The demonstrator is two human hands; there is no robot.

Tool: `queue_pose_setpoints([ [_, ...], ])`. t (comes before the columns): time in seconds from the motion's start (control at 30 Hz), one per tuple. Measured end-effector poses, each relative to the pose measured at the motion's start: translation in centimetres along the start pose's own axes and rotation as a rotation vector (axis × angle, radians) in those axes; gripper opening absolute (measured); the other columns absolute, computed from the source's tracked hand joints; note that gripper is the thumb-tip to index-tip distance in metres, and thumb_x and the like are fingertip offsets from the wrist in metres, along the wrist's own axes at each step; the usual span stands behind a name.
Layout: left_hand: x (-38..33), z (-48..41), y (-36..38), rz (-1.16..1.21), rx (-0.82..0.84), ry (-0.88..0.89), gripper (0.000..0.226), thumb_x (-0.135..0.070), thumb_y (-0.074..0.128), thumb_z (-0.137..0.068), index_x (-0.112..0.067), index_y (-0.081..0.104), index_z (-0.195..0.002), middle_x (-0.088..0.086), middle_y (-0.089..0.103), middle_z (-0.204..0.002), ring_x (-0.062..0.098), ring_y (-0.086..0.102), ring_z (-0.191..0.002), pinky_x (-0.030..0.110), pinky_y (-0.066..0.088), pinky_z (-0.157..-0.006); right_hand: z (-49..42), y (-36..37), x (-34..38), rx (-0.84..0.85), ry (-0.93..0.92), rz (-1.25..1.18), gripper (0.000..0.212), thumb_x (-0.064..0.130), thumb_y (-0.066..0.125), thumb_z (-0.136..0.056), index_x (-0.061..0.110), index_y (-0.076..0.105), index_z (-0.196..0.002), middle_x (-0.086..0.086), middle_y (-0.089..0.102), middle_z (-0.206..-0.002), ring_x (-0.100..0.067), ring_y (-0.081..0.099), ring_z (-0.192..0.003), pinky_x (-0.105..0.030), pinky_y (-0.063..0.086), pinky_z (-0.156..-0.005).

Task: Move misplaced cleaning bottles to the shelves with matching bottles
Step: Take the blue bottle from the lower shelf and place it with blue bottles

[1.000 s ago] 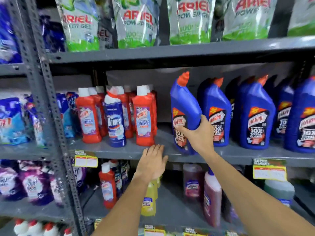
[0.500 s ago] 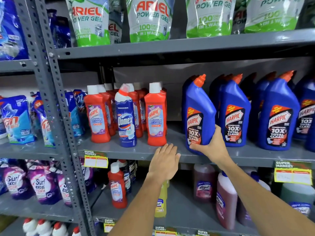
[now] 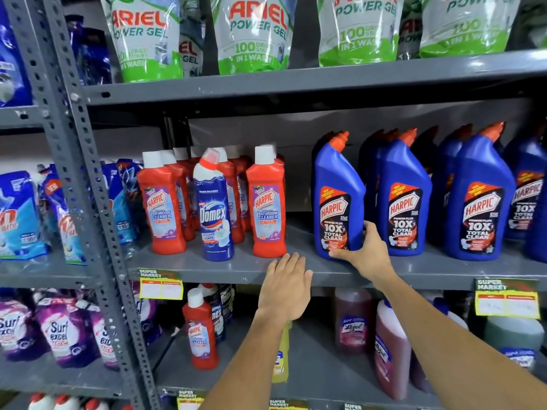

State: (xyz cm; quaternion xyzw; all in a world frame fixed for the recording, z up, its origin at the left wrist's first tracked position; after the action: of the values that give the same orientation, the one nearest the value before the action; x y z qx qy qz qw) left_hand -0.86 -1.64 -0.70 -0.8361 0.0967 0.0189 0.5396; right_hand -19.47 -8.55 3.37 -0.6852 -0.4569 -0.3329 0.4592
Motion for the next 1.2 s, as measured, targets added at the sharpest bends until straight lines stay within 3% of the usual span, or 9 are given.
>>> queue_pose_setpoints([
  [0.1, 0.0, 0.0, 0.2, -0.003, -0.004, 0.002, 0.053, -0.038, 0.02, -0.105, -0.013, 0.03, -0.15, 0.004, 0.032, -0.158, 0.021, 0.022, -0.147, 0.04, 0.013, -0.12, -0.2, 0.0, -0.2, -0.018, -0.02, 0.043, 0.094, 0.023, 0.097, -0.06, 0.014, 0.046, -0.138, -0.006, 0.06, -0.129, -0.023, 0.059, -0.116, -0.043, 0.052, -0.1],
  [0.27, 0.0, 0.0, 0.3, -0.002, -0.012, -0.005, 0.053, -0.038, 0.02, -0.104, -0.013, 0.031, -0.15, 0.004, 0.032, -0.158, 0.021, 0.022, -0.147, 0.04, 0.012, -0.12, 0.0, -0.3, -0.4, -0.017, -0.021, 0.023, 0.08, 0.018, 0.095, -0.065, 0.011, 0.053, -0.133, -0.005, 0.067, -0.123, -0.019, 0.061, -0.106, -0.037, 0.053, -0.094],
  [0.43, 0.0, 0.1, 0.2, 0.002, -0.005, -0.008, 0.053, -0.038, 0.019, -0.105, -0.014, 0.03, -0.151, 0.003, 0.031, -0.159, 0.02, 0.02, -0.148, 0.039, 0.011, -0.12, -0.1, -0.5, -0.8, -0.012, -0.002, -0.007, 0.081, 0.017, 0.094, -0.067, 0.011, 0.051, -0.136, -0.007, 0.066, -0.128, -0.019, 0.062, -0.109, -0.043, 0.054, -0.099],
  [0.67, -0.1, 0.0, 0.2, 0.001, 0.006, -0.014, 0.054, -0.039, 0.019, -0.104, -0.014, 0.029, -0.151, 0.002, 0.029, -0.159, 0.019, 0.019, -0.148, 0.039, 0.01, -0.121, -0.2, -0.6, -0.8, 0.002, 0.005, -0.032, 0.082, 0.014, 0.092, -0.07, 0.009, 0.048, -0.139, -0.009, 0.064, -0.13, -0.017, 0.06, -0.108, -0.04, 0.053, -0.099],
  [1.03, -0.3, 0.2, 0.0, -0.014, 0.004, -0.022, 0.053, -0.038, 0.019, -0.105, -0.015, 0.029, -0.151, 0.002, 0.03, -0.159, 0.018, 0.02, -0.148, 0.037, 0.01, -0.12, -0.3, -0.3, -1.0, 0.017, -0.033, 0.047, 0.083, 0.021, 0.089, -0.075, 0.012, 0.045, -0.144, -0.008, 0.065, -0.134, -0.026, 0.064, -0.119, -0.044, 0.053, -0.102],
  [1.2, -0.2, 0.2, 0.1, -0.006, 0.002, -0.025, 0.052, -0.038, 0.02, -0.105, -0.015, 0.031, -0.151, 0.002, 0.031, -0.159, 0.018, 0.021, -0.147, 0.038, 0.011, -0.12, -0.1, -0.4, -0.7, 0.022, -0.041, 0.042, 0.081, 0.018, 0.088, -0.077, 0.009, 0.044, -0.144, -0.01, 0.064, -0.134, -0.027, 0.062, -0.122, -0.038, 0.049, -0.1],
])
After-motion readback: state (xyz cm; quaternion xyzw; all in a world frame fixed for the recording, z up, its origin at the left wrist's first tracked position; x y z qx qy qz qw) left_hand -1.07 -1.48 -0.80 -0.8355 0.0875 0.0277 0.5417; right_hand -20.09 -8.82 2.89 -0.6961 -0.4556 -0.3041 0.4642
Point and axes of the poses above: each hand's wrist, its own z-axis away from the middle knuckle, its own y-axis out of the palm, x = y × z, the point moved 1 cm from there along -z, towards the middle knuckle
